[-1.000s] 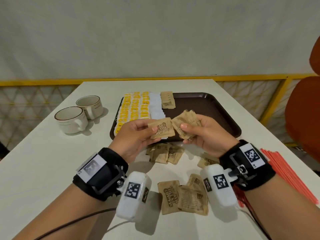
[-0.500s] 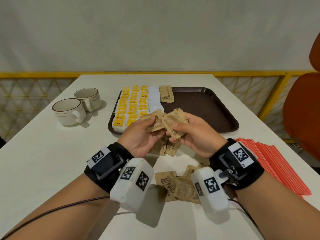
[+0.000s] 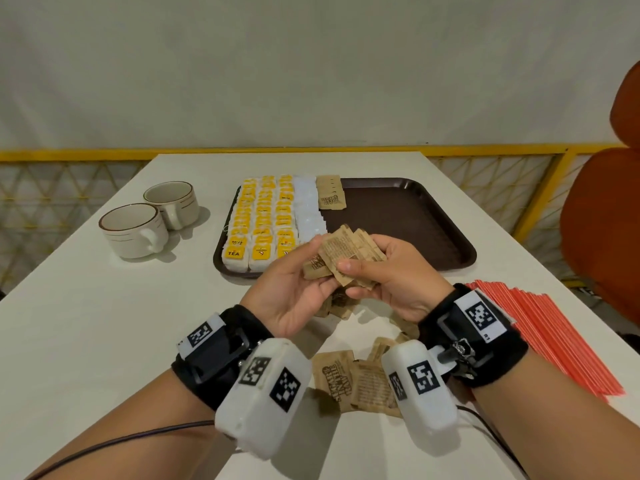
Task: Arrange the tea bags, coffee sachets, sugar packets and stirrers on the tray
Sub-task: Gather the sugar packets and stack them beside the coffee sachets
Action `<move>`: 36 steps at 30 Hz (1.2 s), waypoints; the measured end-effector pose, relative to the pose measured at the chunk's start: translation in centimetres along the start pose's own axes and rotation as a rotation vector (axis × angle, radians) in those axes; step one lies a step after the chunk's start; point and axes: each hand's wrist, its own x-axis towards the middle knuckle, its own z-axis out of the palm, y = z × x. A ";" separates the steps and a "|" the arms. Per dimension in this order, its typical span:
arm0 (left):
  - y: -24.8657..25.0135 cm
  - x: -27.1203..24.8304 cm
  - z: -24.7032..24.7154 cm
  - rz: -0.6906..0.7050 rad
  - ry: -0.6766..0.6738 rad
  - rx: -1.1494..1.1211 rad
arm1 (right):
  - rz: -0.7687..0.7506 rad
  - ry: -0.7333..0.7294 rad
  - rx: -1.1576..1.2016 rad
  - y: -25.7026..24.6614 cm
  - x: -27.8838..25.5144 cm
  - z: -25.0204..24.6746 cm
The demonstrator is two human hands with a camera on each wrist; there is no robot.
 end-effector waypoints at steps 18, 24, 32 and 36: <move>1.6 -0.7 0.6 -0.146 0.212 0.034 | -0.248 -0.047 -0.072 -0.8 0.2 -0.7; 1.9 -1.3 0.6 -0.304 0.199 0.173 | -0.218 -0.280 -0.085 -1.1 -0.3 -1.1; 1.9 -1.0 0.5 -0.308 0.195 0.072 | -0.224 -0.112 -0.087 -1.1 0.1 -1.4; 1.7 -0.3 -0.2 -0.255 0.241 -0.080 | -0.143 0.016 0.006 -0.9 0.5 -1.8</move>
